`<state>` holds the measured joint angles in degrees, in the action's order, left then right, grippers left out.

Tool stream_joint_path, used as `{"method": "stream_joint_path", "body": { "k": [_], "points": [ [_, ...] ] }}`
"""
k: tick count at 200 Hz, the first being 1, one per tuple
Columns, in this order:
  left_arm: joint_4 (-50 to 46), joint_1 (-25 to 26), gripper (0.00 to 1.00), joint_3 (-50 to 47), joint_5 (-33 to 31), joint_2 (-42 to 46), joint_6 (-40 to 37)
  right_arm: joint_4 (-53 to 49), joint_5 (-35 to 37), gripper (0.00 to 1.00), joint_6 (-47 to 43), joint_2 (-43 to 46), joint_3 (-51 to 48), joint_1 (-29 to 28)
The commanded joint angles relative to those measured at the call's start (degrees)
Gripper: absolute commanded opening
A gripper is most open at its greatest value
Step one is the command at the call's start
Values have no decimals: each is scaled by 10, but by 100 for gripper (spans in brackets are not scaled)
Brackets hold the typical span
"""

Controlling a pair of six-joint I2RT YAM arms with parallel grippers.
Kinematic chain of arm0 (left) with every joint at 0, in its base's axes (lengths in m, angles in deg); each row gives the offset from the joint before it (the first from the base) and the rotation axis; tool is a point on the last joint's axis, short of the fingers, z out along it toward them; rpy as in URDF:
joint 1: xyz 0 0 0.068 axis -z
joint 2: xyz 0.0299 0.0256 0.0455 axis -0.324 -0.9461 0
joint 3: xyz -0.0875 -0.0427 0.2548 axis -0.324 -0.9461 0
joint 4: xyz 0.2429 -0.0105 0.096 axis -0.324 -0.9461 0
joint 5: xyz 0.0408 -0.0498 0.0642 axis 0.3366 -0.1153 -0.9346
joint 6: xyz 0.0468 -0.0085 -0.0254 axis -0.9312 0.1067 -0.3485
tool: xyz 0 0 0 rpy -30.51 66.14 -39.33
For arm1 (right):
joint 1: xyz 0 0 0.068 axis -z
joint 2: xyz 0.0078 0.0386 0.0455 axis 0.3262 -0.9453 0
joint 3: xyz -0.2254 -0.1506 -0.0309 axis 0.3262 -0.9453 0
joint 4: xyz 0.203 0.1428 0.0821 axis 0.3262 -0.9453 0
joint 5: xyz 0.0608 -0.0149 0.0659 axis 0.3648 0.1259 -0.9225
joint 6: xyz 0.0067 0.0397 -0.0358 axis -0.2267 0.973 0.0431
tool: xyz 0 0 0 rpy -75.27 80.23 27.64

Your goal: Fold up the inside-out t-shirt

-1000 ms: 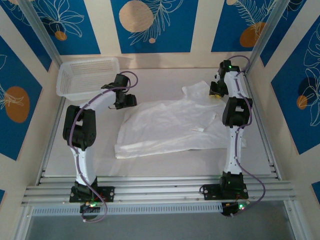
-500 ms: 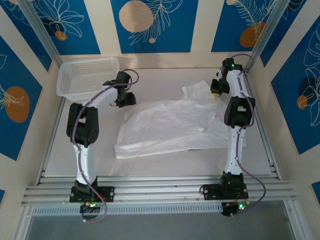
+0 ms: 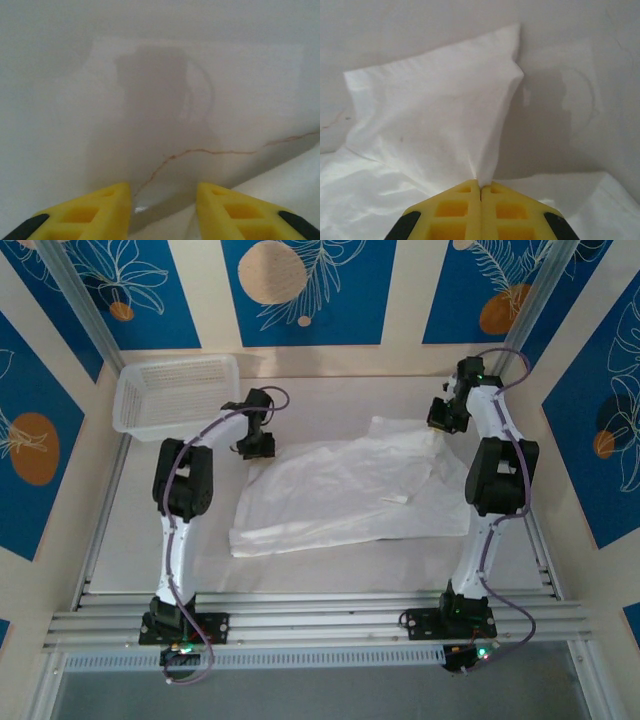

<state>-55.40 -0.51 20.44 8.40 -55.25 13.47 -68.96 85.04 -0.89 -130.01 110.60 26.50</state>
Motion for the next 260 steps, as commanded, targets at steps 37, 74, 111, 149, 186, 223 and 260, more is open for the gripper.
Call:
{"method": "stream_joint_path", "body": {
  "k": [37,74,111,149,186,223,260],
  "points": [
    [-34,3,14,19,-34,-8,-18,20,-3,0,21,0,-4,14],
    [-25,-7,0,19,-62,13,-8,25,9,0,34,4,-4,39],
    [-16,-32,0,15,-36,41,8,18,17,0,42,-4,5,62],
    [33,-58,0,-25,47,101,42,17,4,0,42,-4,4,65],
    [65,-76,0,-52,60,129,66,22,-9,0,43,-6,-3,65],
    [88,-81,0,-44,139,93,103,6,-21,0,41,-25,11,56],
    [101,-94,0,-49,117,87,127,6,-21,0,53,-25,12,69]
  ]
}}
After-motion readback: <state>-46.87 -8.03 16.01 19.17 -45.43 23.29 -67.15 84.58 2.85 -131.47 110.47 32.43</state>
